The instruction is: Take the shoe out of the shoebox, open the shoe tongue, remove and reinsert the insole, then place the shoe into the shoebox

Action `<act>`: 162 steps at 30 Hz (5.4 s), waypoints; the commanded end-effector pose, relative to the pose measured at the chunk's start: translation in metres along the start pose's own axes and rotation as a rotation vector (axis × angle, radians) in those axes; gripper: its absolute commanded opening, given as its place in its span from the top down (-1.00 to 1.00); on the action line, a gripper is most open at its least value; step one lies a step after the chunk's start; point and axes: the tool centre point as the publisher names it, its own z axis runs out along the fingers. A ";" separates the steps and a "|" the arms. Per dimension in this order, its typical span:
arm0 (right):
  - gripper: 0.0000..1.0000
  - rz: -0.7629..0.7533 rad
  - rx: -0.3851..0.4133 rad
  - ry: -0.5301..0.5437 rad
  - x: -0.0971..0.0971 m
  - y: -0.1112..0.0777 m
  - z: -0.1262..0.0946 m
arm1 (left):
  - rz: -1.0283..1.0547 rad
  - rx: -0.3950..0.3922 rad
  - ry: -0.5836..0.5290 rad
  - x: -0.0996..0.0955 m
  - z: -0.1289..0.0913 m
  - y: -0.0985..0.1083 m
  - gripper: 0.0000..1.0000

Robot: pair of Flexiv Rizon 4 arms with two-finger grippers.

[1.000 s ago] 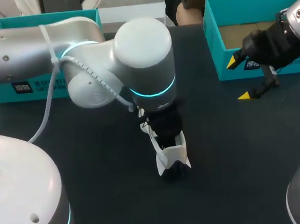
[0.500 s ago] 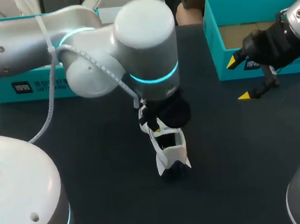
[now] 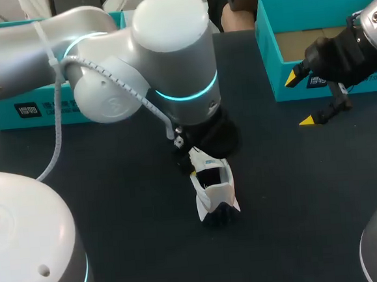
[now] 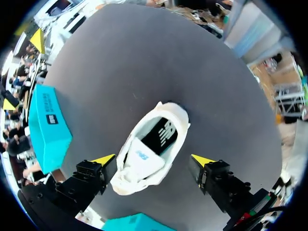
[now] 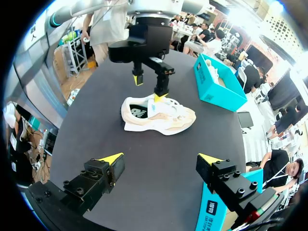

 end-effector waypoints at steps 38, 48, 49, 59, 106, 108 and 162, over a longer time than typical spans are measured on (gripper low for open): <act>-1.00 0.000 0.003 0.000 0.000 0.000 0.001 | -0.838 0.014 0.061 0.038 0.067 -0.060 -0.61; -1.00 0.000 0.003 0.000 0.000 0.000 0.001 | -0.865 0.019 0.112 0.042 0.090 -0.062 -0.58; -1.00 0.000 0.003 0.000 0.000 0.000 0.001 | -0.867 0.019 0.124 0.042 0.094 -0.062 -0.51; -1.00 0.000 0.003 0.000 0.000 0.000 0.001 | -0.839 -0.021 0.186 0.052 0.111 -0.067 0.25; -1.00 0.000 0.003 0.000 0.000 0.000 0.001 | -0.791 -0.057 0.267 0.046 -0.085 0.025 1.00; -1.00 0.000 0.003 0.000 0.000 0.000 0.001 | -0.768 -0.047 0.272 0.043 -0.089 0.039 1.00; -1.00 0.000 0.003 0.000 0.000 0.000 0.001 | -0.568 0.103 0.247 0.007 -0.102 0.586 1.00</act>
